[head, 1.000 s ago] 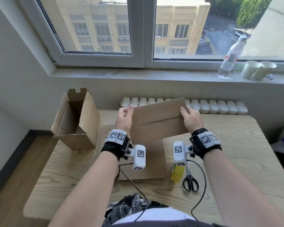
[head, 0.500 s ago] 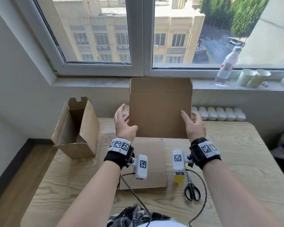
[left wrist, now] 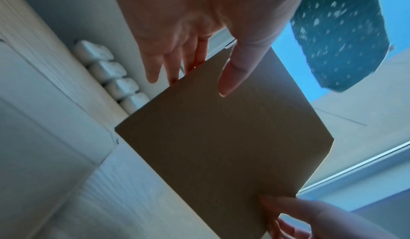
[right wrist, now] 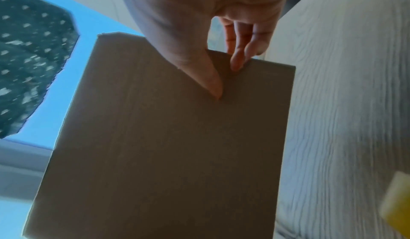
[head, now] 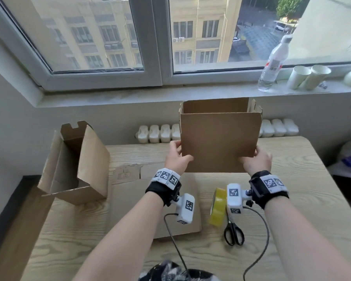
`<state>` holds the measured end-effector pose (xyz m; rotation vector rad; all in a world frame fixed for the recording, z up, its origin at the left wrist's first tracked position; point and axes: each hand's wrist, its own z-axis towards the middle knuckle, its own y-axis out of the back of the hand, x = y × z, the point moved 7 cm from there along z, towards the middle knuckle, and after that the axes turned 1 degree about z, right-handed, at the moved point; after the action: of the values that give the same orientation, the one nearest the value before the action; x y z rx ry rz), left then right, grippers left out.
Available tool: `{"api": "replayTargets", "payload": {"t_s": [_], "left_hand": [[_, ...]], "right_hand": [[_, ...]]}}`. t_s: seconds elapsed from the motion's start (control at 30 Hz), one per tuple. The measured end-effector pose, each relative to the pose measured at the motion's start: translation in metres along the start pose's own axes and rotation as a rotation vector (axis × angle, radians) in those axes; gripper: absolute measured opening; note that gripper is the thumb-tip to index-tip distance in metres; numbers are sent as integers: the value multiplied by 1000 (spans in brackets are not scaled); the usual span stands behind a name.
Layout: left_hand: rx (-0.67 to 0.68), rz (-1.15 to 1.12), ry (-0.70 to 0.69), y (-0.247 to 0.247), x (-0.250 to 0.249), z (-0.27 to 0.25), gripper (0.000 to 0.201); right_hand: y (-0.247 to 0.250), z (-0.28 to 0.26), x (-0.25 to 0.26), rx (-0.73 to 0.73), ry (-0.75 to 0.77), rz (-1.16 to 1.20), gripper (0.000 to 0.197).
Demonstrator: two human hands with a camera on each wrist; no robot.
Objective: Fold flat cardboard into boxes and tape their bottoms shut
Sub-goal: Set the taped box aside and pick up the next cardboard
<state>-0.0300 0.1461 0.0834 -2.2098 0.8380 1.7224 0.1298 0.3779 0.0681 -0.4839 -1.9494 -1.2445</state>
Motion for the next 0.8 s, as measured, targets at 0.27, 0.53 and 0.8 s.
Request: {"api": "replayTargets", "payload": {"t_s": [0.27,0.53,0.8], "left_hand": [[200,428,100,-117,21,45,99],[309,407,89,-198,19,82,73],[414,515,62,-270,13,94,71]], "right_hand": [[30,76,-76,-70,-226,190,42],[35,138,-119,-86,-329,464,63],[45,170,-125,-142,-248,569,70]]}}
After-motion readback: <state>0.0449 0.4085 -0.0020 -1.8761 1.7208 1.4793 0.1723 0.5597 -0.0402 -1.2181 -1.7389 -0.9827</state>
